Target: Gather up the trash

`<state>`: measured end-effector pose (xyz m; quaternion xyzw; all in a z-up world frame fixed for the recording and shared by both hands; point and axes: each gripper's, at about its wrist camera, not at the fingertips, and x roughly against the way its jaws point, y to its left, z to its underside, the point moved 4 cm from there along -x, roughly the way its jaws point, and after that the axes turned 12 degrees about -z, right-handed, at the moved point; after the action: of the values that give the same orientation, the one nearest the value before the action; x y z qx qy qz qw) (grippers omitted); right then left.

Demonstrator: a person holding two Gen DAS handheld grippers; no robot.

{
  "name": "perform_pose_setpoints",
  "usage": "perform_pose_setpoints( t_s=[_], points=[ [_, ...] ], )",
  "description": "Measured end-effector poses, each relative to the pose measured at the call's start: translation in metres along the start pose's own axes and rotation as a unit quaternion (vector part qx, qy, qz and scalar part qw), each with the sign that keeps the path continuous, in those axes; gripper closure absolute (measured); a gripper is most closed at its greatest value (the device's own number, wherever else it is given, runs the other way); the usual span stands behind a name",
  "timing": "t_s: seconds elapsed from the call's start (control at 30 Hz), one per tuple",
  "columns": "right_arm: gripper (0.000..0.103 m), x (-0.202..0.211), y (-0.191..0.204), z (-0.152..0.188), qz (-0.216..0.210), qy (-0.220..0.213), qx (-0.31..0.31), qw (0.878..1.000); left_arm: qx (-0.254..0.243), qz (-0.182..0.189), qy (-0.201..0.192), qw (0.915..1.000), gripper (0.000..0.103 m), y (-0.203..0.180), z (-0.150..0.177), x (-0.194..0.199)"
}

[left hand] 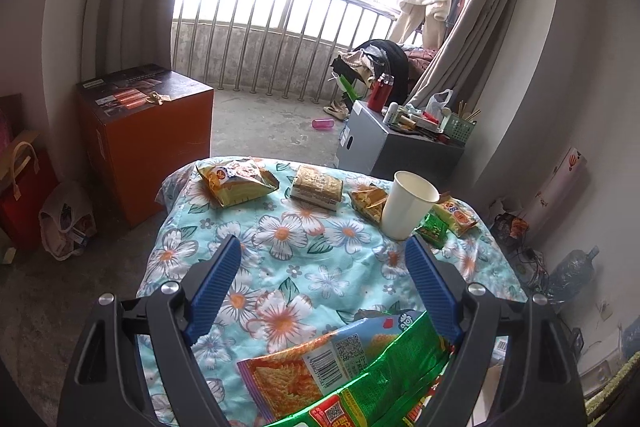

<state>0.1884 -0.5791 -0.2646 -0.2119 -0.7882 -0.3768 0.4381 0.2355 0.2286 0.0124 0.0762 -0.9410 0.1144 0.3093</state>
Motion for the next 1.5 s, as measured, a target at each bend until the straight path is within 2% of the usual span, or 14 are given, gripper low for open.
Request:
perform_pose_setpoints(
  t_s=[0.03,0.07,0.13,0.17,0.27,0.37,0.57,0.7,0.8,0.87,1.0,1.2,1.3,1.5],
  points=[
    [0.099,-0.01,-0.013,0.005,0.011,0.011,-0.016,1.0,0.004,0.005,-0.004,1.0,0.021,0.002,-0.001,0.008],
    [0.093,-0.019,-0.023,0.008,0.031,0.016,-0.022,0.999,0.009,0.011,-0.007,0.9999,0.021,0.005,-0.002,0.017],
    [0.077,-0.036,-0.039,0.013,0.034,0.036,-0.046,0.998,0.024,0.026,-0.016,0.9993,0.021,0.011,-0.002,0.037],
    [0.056,-0.04,-0.045,0.013,0.038,0.048,-0.056,0.997,0.03,0.03,-0.018,0.9989,0.021,0.014,-0.001,0.046],
    [0.054,-0.022,-0.049,0.018,0.033,0.04,-0.079,0.996,0.034,0.032,-0.03,0.9985,0.021,0.023,0.002,0.078],
    [0.052,0.023,-0.031,0.018,-0.016,0.013,-0.076,0.997,0.029,0.033,-0.048,0.9979,0.021,0.031,0.009,0.107],
    [0.048,0.139,0.032,0.02,-0.093,-0.043,0.011,0.995,0.023,0.058,-0.049,0.9969,0.021,0.037,0.036,0.135],
    [0.044,0.224,0.088,0.048,-0.146,-0.082,0.1,0.981,0.009,0.073,-0.038,0.9966,0.021,0.036,0.063,0.136],
    [0.04,0.277,0.145,0.086,-0.19,-0.102,0.191,0.958,-0.002,0.086,-0.024,0.996,0.021,0.033,0.085,0.134],
    [0.036,0.302,0.184,0.119,-0.219,-0.108,0.261,0.934,-0.004,0.097,-0.011,0.9952,0.021,0.032,0.099,0.132],
    [0.032,0.314,0.244,0.182,-0.26,-0.088,0.368,0.889,-0.006,0.125,0.012,0.9921,0.021,0.027,0.123,0.128],
    [0.032,0.296,0.321,0.25,-0.238,-0.078,0.506,0.825,-0.025,0.165,0.017,0.9858,0.021,0.001,0.145,0.136],
    [0.032,0.279,0.351,0.272,-0.219,-0.066,0.548,0.805,-0.031,0.184,0.017,0.9823,0.021,-0.013,0.147,0.142],
    [0.033,0.254,0.388,0.284,-0.215,-0.033,0.594,0.774,-0.043,0.2,0.025,0.9785,0.021,-0.025,0.131,0.139]
  ],
)
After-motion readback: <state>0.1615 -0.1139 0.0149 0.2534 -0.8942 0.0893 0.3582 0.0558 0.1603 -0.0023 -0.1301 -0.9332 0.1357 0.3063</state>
